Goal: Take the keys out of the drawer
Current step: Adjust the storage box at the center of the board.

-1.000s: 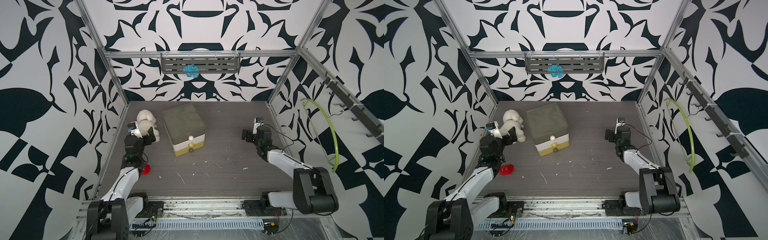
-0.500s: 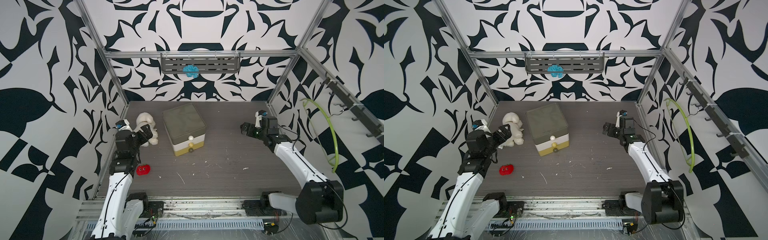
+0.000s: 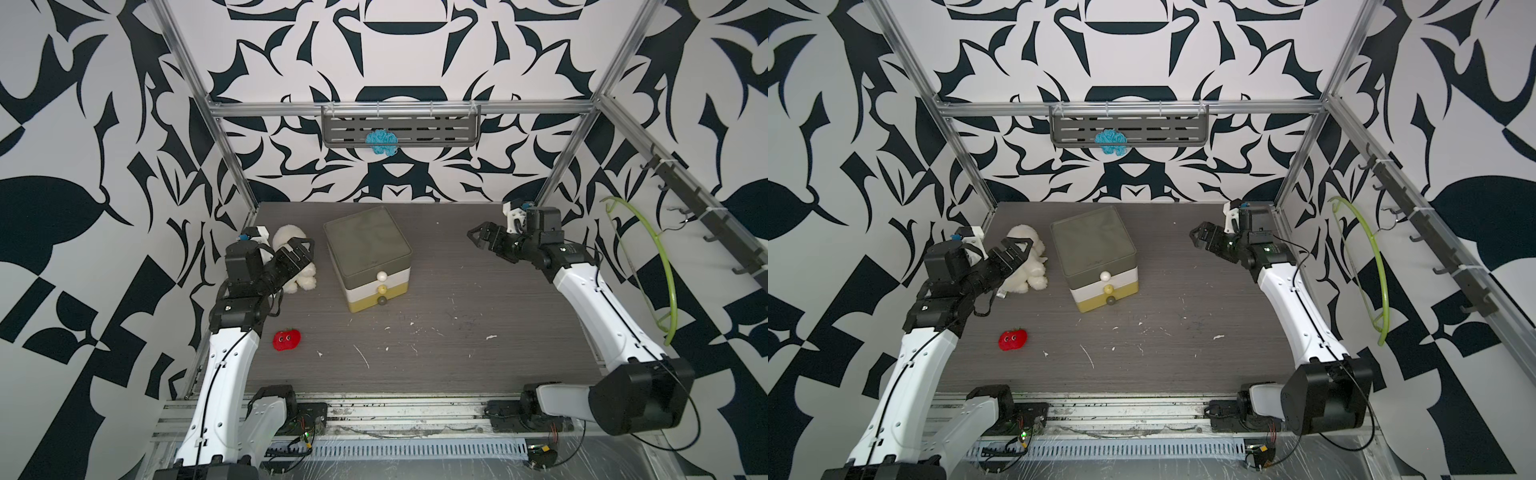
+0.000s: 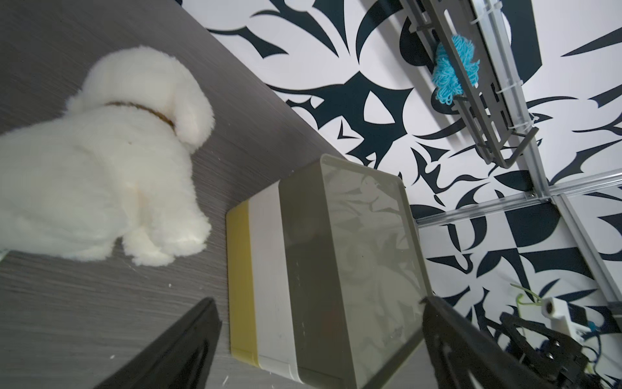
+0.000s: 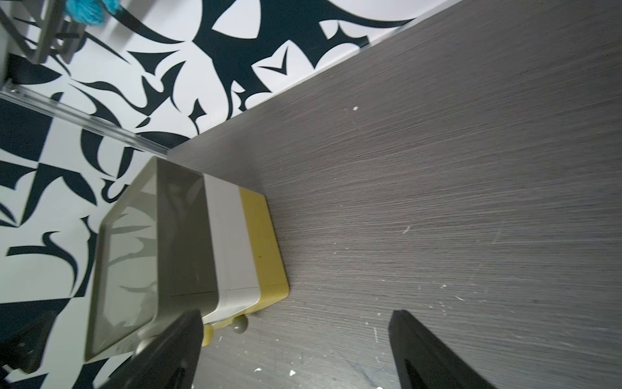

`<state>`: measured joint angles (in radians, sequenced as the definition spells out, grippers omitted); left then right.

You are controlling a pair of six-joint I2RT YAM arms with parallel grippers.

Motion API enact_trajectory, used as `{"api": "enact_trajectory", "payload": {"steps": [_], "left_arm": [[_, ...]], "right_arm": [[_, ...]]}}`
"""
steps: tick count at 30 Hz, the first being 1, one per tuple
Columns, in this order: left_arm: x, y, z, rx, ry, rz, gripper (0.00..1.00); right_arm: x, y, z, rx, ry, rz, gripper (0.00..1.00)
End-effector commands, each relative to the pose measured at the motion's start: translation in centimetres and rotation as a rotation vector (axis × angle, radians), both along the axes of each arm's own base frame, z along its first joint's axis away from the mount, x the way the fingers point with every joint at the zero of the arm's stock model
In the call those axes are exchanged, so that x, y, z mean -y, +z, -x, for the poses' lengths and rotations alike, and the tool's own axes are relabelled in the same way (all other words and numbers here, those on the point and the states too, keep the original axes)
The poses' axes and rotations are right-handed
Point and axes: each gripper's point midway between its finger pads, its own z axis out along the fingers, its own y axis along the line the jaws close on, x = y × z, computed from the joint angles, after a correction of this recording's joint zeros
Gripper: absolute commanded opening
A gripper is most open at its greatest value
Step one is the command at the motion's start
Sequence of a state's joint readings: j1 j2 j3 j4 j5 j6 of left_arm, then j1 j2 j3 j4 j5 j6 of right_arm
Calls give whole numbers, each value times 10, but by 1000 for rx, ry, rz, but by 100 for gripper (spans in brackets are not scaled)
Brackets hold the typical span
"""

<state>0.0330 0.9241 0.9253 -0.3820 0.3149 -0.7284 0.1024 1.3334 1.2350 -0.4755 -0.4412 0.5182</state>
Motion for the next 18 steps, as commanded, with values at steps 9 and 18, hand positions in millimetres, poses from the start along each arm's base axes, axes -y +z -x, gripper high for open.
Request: {"api": "enact_trajectory", "payload": {"steps": [9, 18], "left_arm": [[22, 7, 17, -90, -96, 115, 99], [30, -1, 11, -127, -142, 140, 99]], "right_arm": [[-82, 38, 0, -85, 227, -198, 92], [-148, 37, 10, -137, 376, -211, 92]]}}
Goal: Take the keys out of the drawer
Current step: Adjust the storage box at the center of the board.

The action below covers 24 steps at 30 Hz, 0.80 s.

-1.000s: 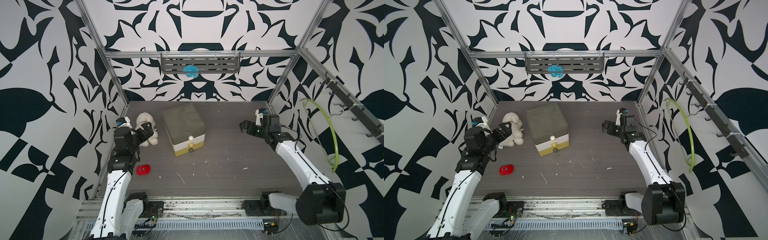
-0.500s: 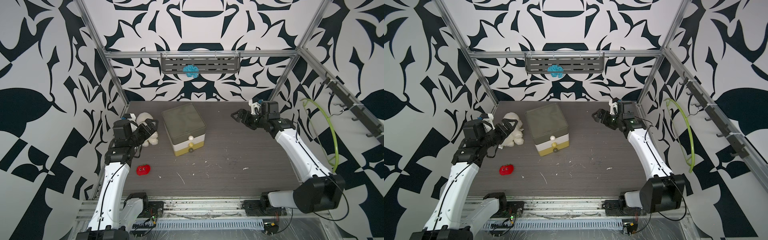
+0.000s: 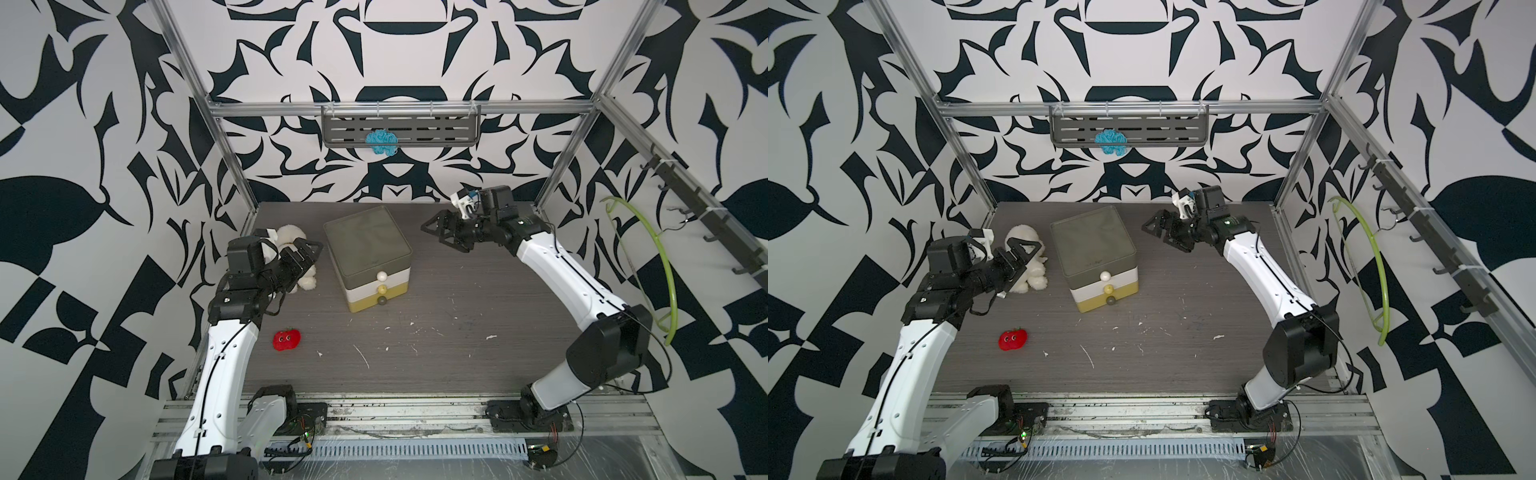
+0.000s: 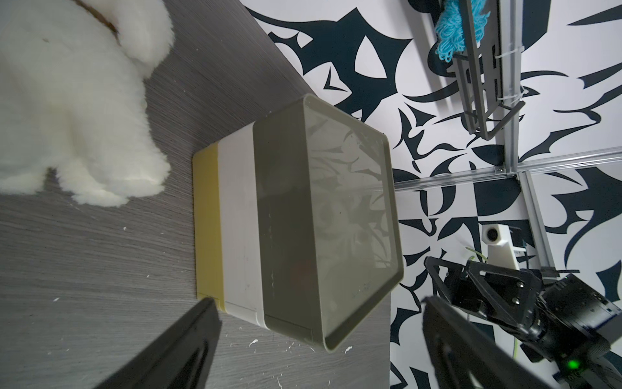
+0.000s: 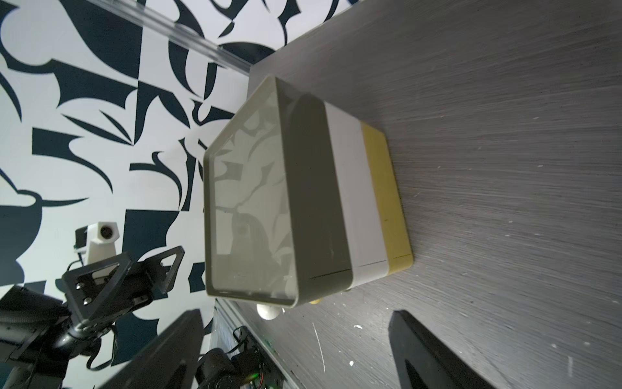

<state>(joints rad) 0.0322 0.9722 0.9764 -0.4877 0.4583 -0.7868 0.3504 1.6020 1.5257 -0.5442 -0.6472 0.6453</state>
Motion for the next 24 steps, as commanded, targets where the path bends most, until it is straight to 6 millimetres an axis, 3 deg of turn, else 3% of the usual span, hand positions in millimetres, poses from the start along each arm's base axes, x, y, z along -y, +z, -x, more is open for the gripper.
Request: {"api": "enact_trajectory", "payload": {"steps": [1, 8, 17, 24], "left_arm": [[11, 6, -1, 1, -56, 26, 99], [29, -2, -8, -19, -121, 24, 99], [48, -9, -10, -36, -191, 44, 99], [51, -12, -11, -36, -204, 57, 99]], "right_arm": [[-18, 17, 7, 12, 42, -27, 92], [-39, 5, 8, -15, 80, -5, 92], [-42, -19, 9, -42, 72, 127, 91], [-47, -15, 17, -21, 91, 153, 91]]}}
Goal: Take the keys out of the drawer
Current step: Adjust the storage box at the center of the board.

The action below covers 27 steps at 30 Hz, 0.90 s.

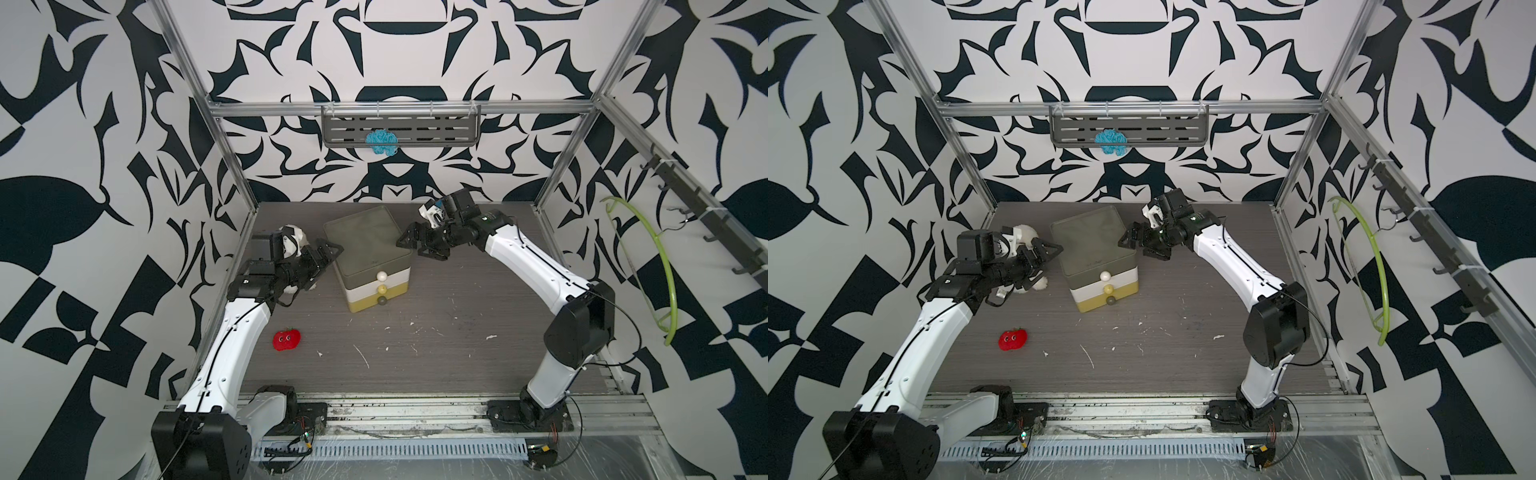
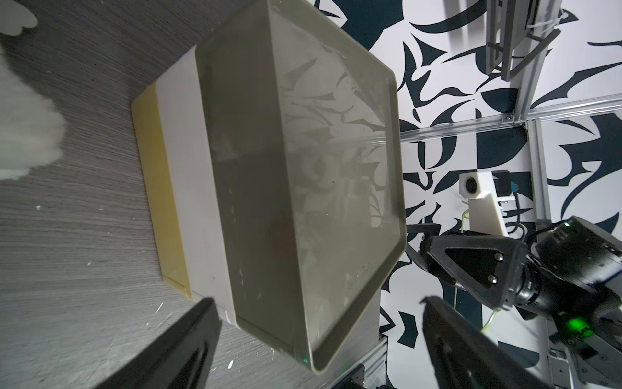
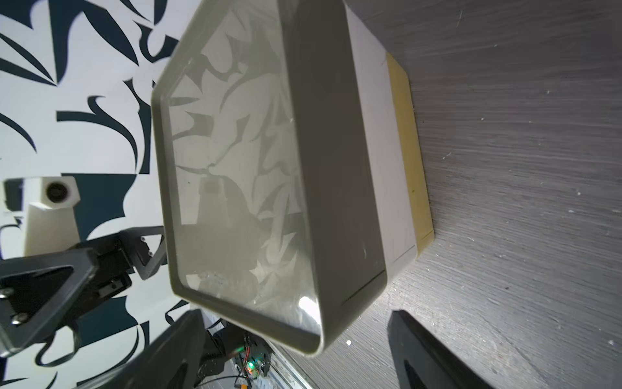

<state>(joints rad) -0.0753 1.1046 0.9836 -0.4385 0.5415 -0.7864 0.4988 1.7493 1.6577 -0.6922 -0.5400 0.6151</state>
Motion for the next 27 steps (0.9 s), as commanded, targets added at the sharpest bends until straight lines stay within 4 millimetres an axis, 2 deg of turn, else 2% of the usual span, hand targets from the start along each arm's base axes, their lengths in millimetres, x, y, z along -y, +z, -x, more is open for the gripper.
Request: {"api": "enact_trajectory", "payload": {"steps": [1, 7, 15, 24, 25, 27], "left_arm": [[5, 11, -2, 42, -26, 15, 99], [3, 11, -9, 58, -18, 5, 99], [-4, 28, -32, 111, 14, -58, 99], [-9, 40, -57, 132, 46, -92, 99], [-9, 31, -63, 106, 43, -95, 99], [-8, 33, -66, 103, 35, -96, 99]], "right_arm": [[5, 26, 3, 72, -5, 14, 91], [18, 36, 17, 37, -64, 22, 91], [12, 47, 43, -91, -118, -120, 90], [-16, 44, 65, -175, -117, -179, 90], [-18, 42, 66, -182, -118, -178, 90], [-22, 38, 67, -194, -121, -180, 90]]}}
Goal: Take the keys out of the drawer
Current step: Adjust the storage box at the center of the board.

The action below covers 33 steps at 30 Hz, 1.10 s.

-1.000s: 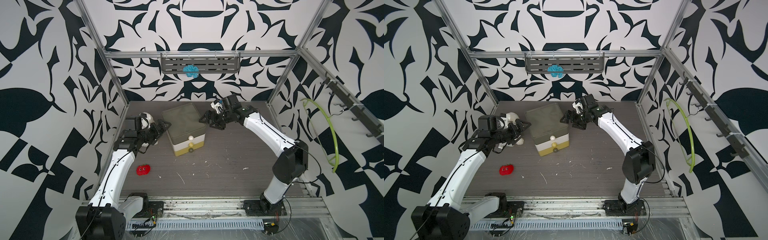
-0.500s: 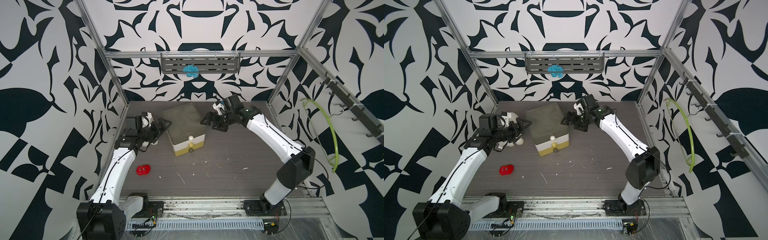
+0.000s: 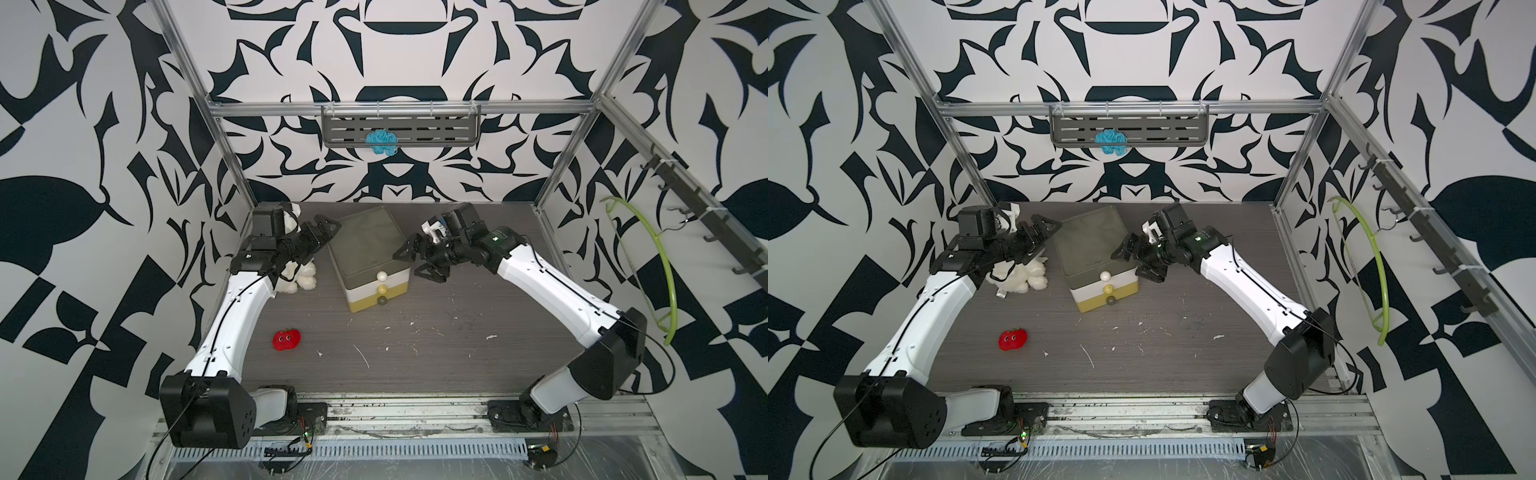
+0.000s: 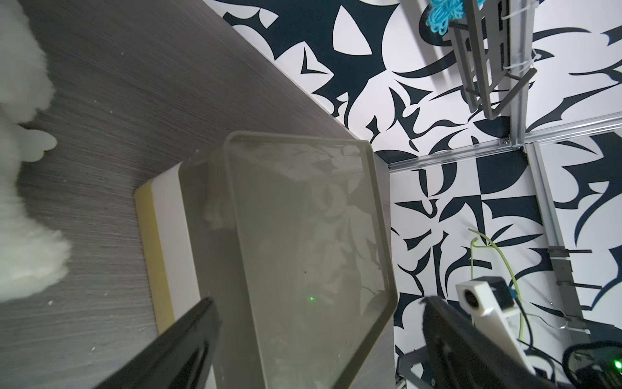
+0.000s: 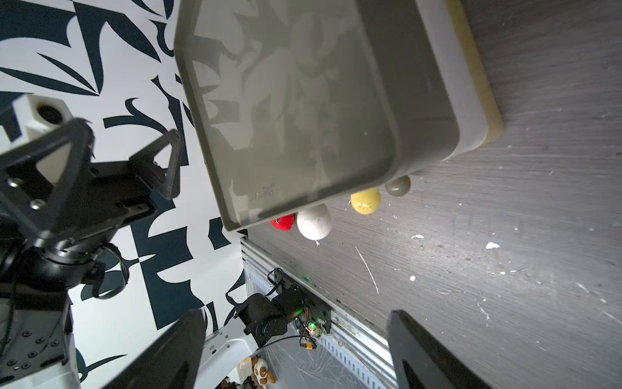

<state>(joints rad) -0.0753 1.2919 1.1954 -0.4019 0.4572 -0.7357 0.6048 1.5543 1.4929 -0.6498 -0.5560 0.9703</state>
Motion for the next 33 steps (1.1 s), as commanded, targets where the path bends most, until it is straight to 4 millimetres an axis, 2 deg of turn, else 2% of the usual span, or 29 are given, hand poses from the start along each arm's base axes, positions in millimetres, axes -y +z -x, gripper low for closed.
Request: {"api": "enact_trajectory", "payload": {"steps": [1, 14, 26, 27, 33], "left_arm": [[1, 2, -6, 2, -12, -21, 99], [6, -7, 1, -24, -42, 5, 99], [8, -22, 15, -67, -51, 28, 99], [8, -14, 20, -43, -53, 30, 99], [8, -16, 24, -49, -53, 30, 99]], "right_arm": [[-10, 12, -2, 7, -19, -59, 90], [-31, 13, -30, 50, -33, -78, 90], [-38, 13, -44, 89, -25, -63, 90], [-38, 12, -46, 91, -26, -58, 90], [-33, 15, -55, 107, -33, -52, 90]]}}
